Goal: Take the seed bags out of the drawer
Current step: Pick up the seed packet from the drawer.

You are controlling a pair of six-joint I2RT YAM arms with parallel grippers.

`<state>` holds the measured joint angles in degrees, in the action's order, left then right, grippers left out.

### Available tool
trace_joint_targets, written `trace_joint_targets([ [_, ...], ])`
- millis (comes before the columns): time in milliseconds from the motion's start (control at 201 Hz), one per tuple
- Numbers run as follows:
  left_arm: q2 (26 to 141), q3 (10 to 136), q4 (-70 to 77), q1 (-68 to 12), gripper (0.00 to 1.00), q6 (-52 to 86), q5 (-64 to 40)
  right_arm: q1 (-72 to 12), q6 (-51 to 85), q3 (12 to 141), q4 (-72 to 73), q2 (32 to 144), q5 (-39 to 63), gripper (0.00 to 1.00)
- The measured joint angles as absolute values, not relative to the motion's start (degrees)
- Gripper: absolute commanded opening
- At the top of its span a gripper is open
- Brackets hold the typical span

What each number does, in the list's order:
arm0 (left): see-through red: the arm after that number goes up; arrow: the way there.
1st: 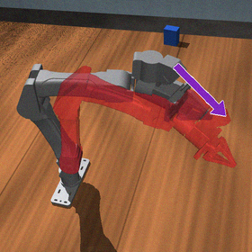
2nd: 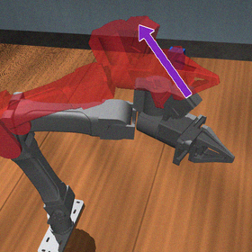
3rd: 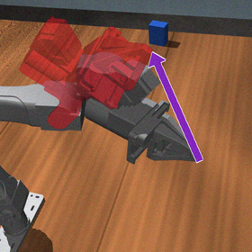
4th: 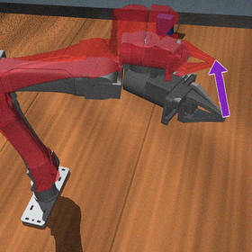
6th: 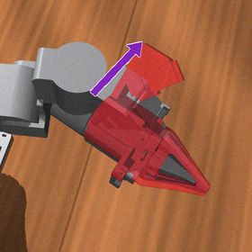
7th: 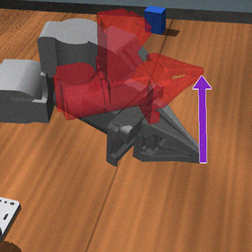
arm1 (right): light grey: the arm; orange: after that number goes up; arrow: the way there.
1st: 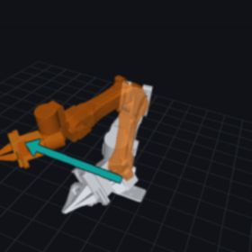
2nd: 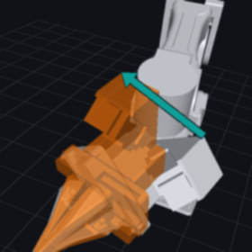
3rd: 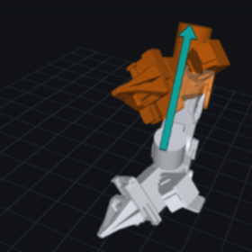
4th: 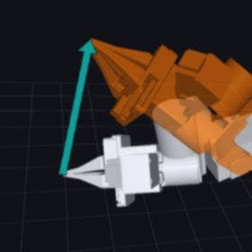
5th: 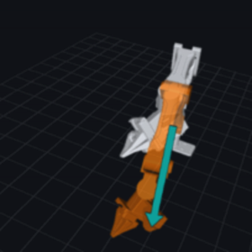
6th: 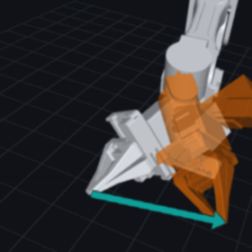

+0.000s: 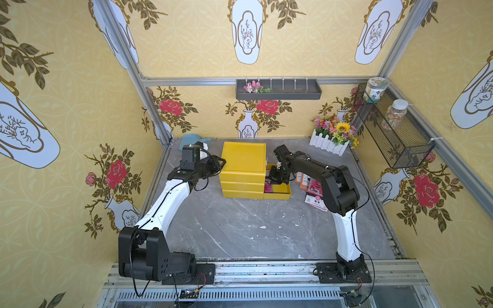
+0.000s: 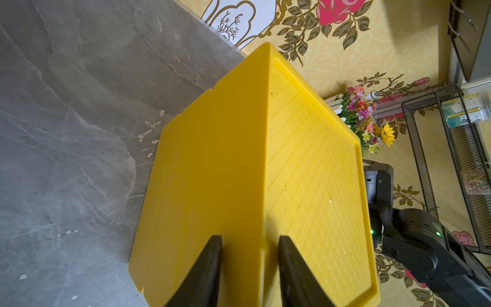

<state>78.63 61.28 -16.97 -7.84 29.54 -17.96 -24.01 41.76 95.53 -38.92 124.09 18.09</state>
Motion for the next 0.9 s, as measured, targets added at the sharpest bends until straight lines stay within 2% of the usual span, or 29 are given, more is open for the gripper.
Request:
trace_joint_targets([
  [523, 79.29, 62.02, -17.72, -7.68, 0.39, 29.28, -18.48, -21.21, 35.73, 96.18, -45.69, 115.13, 14.50, 0.00],
  [897, 79.48, 62.04, -17.65, -7.57, 0.39, 28.99, -19.03, -12.86, 30.96, 95.61, -50.11, 106.48, 13.26, 0.00],
])
